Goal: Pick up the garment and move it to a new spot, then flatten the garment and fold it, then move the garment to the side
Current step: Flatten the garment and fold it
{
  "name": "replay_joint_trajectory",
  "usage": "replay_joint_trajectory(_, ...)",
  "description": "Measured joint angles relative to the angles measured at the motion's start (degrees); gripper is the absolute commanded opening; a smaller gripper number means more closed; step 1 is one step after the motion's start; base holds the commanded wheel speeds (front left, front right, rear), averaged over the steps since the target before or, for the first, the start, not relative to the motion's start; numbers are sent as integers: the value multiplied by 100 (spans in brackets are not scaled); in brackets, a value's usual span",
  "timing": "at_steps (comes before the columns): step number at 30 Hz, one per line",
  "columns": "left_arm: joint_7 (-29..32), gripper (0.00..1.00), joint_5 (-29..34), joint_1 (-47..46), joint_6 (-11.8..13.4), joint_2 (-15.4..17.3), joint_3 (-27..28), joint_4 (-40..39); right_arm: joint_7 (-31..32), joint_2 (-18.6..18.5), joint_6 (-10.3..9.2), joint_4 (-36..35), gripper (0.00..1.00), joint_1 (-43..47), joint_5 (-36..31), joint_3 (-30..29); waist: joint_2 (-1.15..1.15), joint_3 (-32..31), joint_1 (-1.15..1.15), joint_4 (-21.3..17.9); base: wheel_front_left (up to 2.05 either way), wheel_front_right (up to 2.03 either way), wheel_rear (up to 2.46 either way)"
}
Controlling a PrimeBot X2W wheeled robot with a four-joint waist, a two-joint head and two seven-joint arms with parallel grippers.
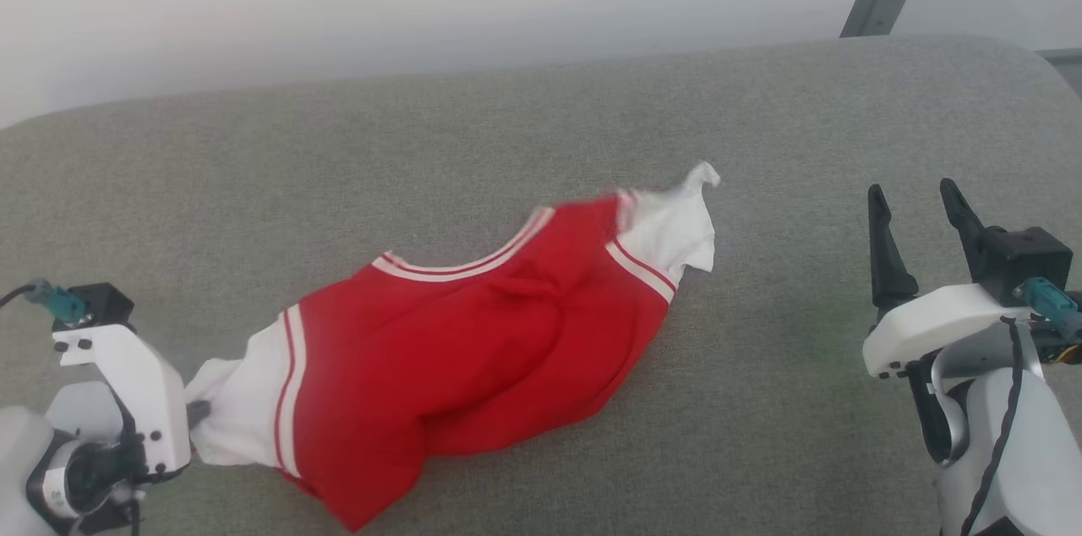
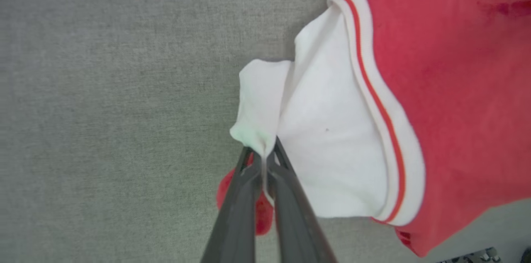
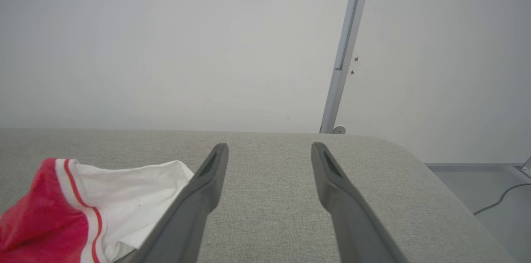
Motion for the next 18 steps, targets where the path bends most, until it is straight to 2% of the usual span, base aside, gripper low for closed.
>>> replay_joint_trajectory(5,-58,0,190,3,49,81,-60,92,7,9,0,-1,100,-1,0,-2,0,16,0,0,0,0,0)
replay_joint_trajectory(8,-102,15,186,3,47,64,-34,114,8,13,0,-16,100,-1,-1,-4,0,28,0,-3,0,0,0)
replay_joint_trajectory(9,-124,40,182,1,33,68,-22,101,8,18,0,-33,100,0,-1,-4,0,35,0,-6,0,0,0)
replay_joint_trajectory(10,-175,72,182,0,10,71,0,82,9,20,0,-45,100,0,-2,-5,0,38,0,-8,0,0,0)
replay_joint_trajectory(11,-207,97,172,-7,-4,76,36,53,21,21,0,-56,100,1,-3,-2,0,45,0,-8,0,0,0)
replay_joint_trajectory(12,-216,100,148,-18,-13,88,70,22,26,22,0,-66,100,2,-5,-1,0,51,0,-8,0,0,0)
replay_joint_trajectory(18,-168,100,70,-117,47,301,190,-237,49,20,0,-122,100,7,-5,19,0,57,0,-19,0,0,0)
